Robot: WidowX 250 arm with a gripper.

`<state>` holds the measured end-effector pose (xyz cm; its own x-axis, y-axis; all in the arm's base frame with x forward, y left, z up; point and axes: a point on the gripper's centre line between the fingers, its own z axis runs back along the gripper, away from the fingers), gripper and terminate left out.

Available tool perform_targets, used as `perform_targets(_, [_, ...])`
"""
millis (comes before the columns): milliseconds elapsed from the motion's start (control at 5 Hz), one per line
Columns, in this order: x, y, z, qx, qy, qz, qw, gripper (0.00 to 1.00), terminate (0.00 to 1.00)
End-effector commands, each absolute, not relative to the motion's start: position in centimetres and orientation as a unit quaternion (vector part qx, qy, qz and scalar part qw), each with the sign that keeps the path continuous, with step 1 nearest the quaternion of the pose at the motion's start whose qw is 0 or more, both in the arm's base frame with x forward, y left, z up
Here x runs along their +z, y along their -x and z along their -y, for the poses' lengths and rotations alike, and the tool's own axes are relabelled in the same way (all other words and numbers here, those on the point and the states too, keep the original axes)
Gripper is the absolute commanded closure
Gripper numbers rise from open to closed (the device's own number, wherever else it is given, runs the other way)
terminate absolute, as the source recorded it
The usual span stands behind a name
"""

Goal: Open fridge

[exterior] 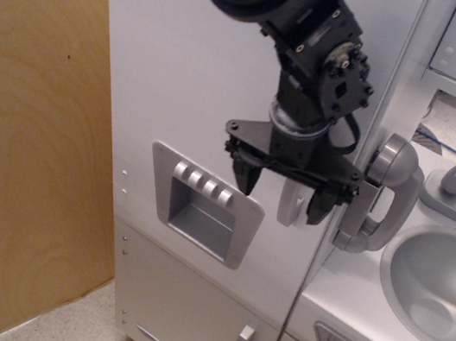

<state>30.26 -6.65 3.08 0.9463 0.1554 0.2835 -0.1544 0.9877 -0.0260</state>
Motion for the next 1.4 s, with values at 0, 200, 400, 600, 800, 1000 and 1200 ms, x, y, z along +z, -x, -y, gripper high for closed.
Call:
perform_targets(0, [5.3, -32.8, 6.5, 0.089, 0.007, 0.188, 0.978, 0.0, 0.0])
perform_targets(200, [5.0, -33.1, 6.3, 0.079, 0.003, 0.189, 0.979, 0.0, 0.0])
perform_targets(400, [5.2, -33.2, 6.2, 0.07, 0.005, 0.186, 0.98, 1.0, 0.0])
perform_targets(600, [5.5, -32.8, 5.8, 0.068, 0.004, 0.192, 0.979, 1.0, 0.0])
perform_targets(800, [5.7, -31.6, 4.9, 0.068, 0.0, 0.186, 0.98, 1.0, 0.0])
perform_targets(1000, [5.6, -29.4, 3.6, 0.062, 0.005, 0.173, 0.983, 1.0, 0.0])
perform_targets(1200, [5.9, -26.8, 2.5, 0.045, 0.009, 0.169, 0.985, 1.0, 0.0])
